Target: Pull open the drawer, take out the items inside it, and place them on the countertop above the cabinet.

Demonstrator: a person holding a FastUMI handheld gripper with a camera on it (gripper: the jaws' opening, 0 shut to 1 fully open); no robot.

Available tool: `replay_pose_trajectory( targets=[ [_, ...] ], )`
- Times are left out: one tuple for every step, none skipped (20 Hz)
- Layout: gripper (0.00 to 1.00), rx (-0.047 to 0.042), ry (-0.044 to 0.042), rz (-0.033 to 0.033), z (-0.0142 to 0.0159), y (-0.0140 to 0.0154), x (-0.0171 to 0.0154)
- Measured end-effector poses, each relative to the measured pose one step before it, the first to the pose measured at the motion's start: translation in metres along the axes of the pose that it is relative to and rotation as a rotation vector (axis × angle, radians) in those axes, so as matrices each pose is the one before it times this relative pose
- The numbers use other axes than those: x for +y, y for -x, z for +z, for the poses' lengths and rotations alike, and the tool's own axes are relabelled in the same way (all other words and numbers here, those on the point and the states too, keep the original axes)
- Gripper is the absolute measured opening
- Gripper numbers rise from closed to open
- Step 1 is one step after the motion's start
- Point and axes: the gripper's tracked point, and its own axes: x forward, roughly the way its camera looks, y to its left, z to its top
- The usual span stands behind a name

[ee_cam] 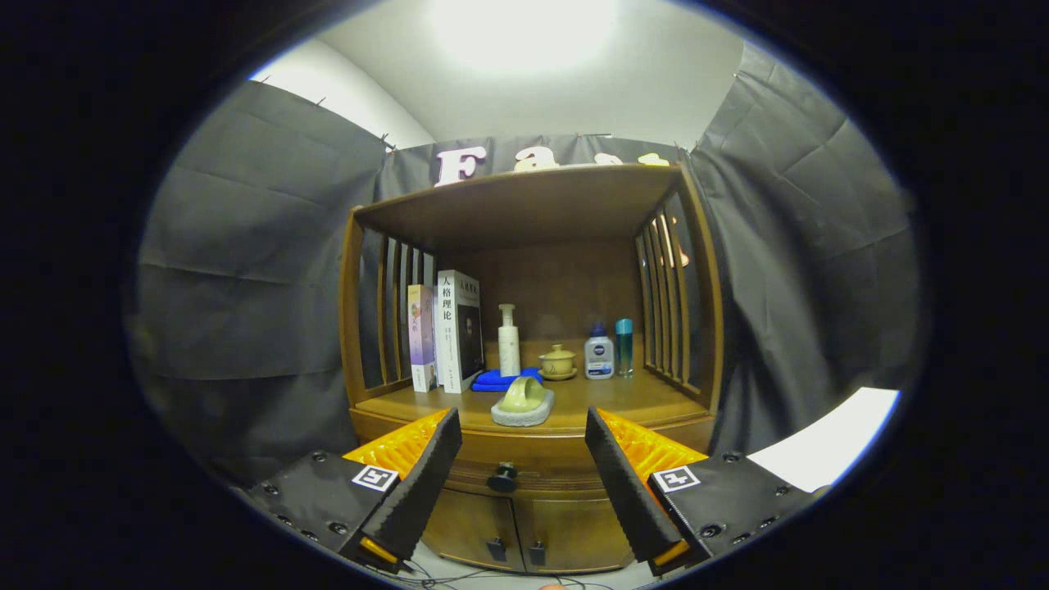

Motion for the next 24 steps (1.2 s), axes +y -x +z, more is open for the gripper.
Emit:
replay_pose_trajectory(
  targets=[
    [0.97,-0.00386,0.01318,-0.00667,0.00355,0.00932,-0.00356],
    [0.97,-0.00276,0.01085,-0.01089,0.00305,0.00883,-0.00518],
    [0.97,-0.00160,0.00546,-0.01110,0.00155,0.00867,-0.00517],
    [0.97,-0.00239,0.00140,-0.01196,0.00067,0.00791,-0.00421],
    [0.97,0.00042,0.00034,-0.00833,-0.00458,0.00610,-0.00670],
    [0.97,0.00458,0.00010,-0.00535,-0.00186,0.00611,-0.00192],
    [0.97,0.00416,0.00176,-0.00538,-0.00218,0.00569,-0.00177],
    [0.97,0.00313,0.00377,-0.00507,-0.00148,0.00443,-0.00139],
    [0.97,0.00087,0.00323,-0.00213,-0.00142,0.00409,-0.00027],
    [0.97,0.00021,0.00126,-0.00083,-0.00082,0.00278,0.00059],
    [0.97,-0.00095,-0.00150,-0.00003,-0.00104,0.00133,0.00088],
    [0.97,-0.00020,-0.00133,0.00136,-0.00046,0.00068,0.00137],
    [0.97,0.00101,-0.00249,0.00157,-0.00056,0.00040,0.00137],
    [0.97,0.00067,-0.00172,0.00362,-0.00026,-0.00122,0.00218],
    [0.97,0.00167,-0.00255,0.00375,-0.00085,-0.00142,0.00217],
    [0.97,0.00087,-0.00240,0.00248,-0.00281,-0.00359,0.00137],
    [0.97,0.00028,-0.00399,0.00167,-0.00097,-0.00020,0.00297],
    [0.97,0.00001,-0.00427,0.00187,-0.00051,-0.00048,0.00224],
    [0.97,0.00222,-0.00380,0.00345,-0.00180,-0.00132,0.00224],
    [0.97,0.00311,-0.00274,0.00309,-0.00125,0.00019,0.00225],
    [0.97,0.00127,-0.00044,0.00086,-0.00078,-0.00083,0.00113],
    [0.97,0.00071,0.00084,0.00066,-0.00074,-0.00050,0.00086],
    [0.97,0.00128,0.00080,0.00130,-0.00154,-0.00060,0.00085],
    [0.97,0.00170,-0.00145,0.00133,-0.00152,-0.00055,0.00084]
  ],
)
